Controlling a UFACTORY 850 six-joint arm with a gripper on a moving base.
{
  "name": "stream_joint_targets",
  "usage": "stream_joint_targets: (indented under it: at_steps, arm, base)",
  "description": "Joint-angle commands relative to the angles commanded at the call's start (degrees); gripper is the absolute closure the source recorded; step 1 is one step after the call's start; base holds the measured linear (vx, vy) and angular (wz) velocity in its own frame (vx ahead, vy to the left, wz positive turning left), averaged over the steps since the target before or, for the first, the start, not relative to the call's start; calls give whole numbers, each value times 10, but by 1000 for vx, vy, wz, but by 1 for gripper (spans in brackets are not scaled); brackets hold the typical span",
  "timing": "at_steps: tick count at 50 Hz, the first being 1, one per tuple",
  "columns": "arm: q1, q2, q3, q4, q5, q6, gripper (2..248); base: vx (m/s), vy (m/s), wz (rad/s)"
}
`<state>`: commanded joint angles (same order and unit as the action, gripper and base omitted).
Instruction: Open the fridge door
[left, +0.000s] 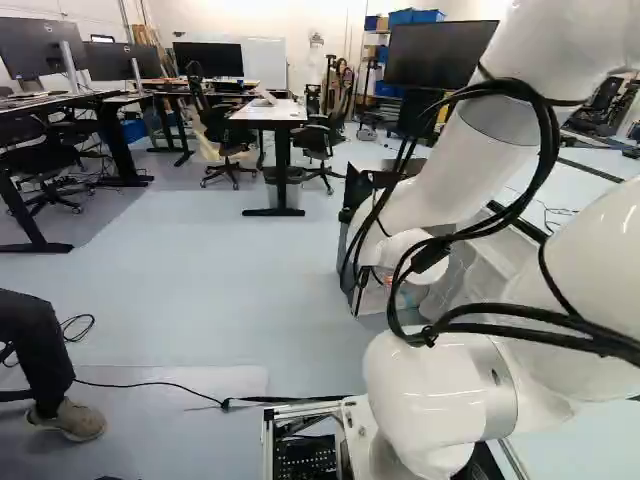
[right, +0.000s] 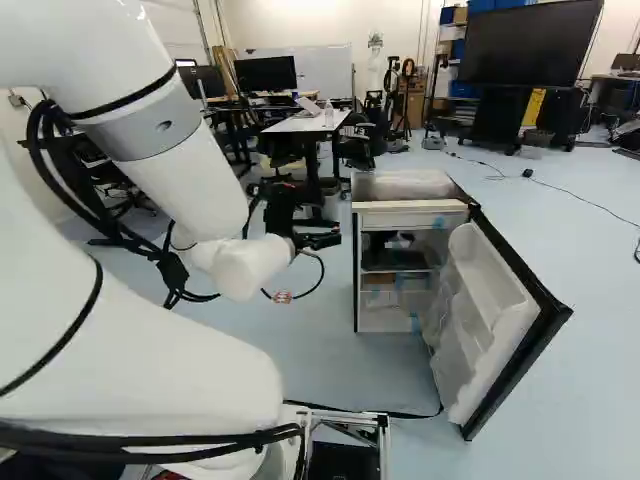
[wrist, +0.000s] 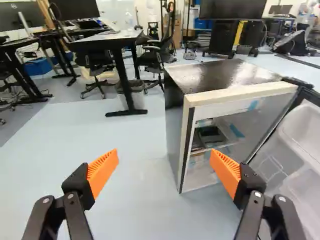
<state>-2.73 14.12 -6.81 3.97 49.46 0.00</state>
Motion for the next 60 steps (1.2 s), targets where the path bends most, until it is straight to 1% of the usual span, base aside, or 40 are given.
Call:
stream_joint_targets:
  at_steps: [12,25,60]
  arm:
    - [15,11,10,-22,3,0,3]
    - [25,17,17,-36,5,0,3]
    - [27,19,18,-40,5,0,3]
  base:
    - [0,0,0]
    - [0,0,0]
    - [0,0,0]
